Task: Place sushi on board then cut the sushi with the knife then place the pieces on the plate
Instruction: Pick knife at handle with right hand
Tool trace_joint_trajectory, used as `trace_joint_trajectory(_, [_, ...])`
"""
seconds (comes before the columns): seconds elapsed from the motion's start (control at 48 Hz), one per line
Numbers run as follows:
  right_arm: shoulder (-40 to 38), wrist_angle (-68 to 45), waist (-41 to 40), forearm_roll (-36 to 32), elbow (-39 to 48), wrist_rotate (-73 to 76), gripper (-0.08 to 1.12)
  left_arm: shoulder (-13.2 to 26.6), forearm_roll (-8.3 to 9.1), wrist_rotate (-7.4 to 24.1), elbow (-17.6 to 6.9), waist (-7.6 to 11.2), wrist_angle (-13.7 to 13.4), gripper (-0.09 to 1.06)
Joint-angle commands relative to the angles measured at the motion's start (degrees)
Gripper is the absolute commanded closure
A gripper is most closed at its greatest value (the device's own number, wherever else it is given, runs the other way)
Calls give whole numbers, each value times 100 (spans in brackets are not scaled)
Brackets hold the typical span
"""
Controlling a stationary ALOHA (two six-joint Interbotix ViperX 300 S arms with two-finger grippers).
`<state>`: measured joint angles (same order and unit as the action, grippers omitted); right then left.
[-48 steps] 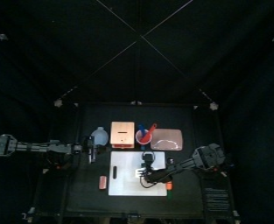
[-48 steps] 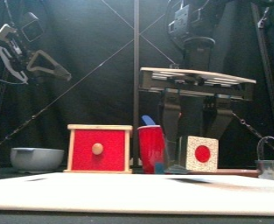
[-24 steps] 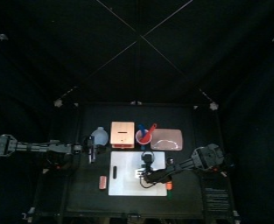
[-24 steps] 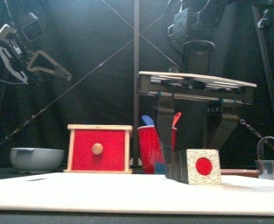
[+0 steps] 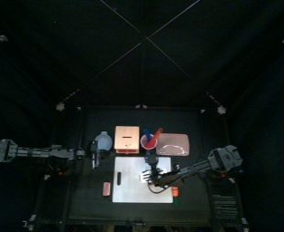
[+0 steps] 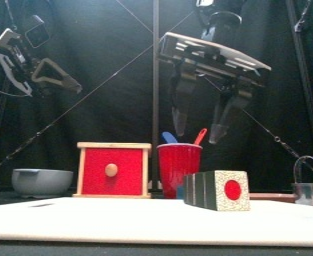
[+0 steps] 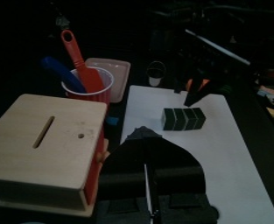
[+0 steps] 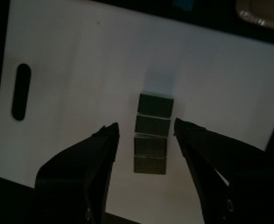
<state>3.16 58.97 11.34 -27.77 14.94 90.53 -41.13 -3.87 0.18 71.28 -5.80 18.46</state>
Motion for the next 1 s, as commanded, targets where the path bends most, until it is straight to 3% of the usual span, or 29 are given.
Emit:
trace_joint_trajectory(0.021, [-694,0,-378,176,-44,-817,18,9,-9,9,-88,-18,26,97])
trace_joint_trajectory(0.292, [-1846,211,-2101,1696,-18,-3902,18,-18,-9,9,-105,-35,35,97])
trace_joint_trajectory(0.458, [-1969,413,-3384,2900,-105,-5933,18,-35,9,18,-132,-35,44,97])
trace_joint_trajectory(0.625, [-1828,527,-4518,3973,-237,-7770,18,-35,9,18,-185,-97,70,97])
trace_joint_trajectory(0.812, [-1362,888,-5493,4676,-483,-9255,18,-35,-9,9,-211,-246,141,97])
trace_joint_trajectory(1.0, [-545,1485,-5880,5142,-1116,-10380,18,-35,-9,-9,-211,-369,255,97])
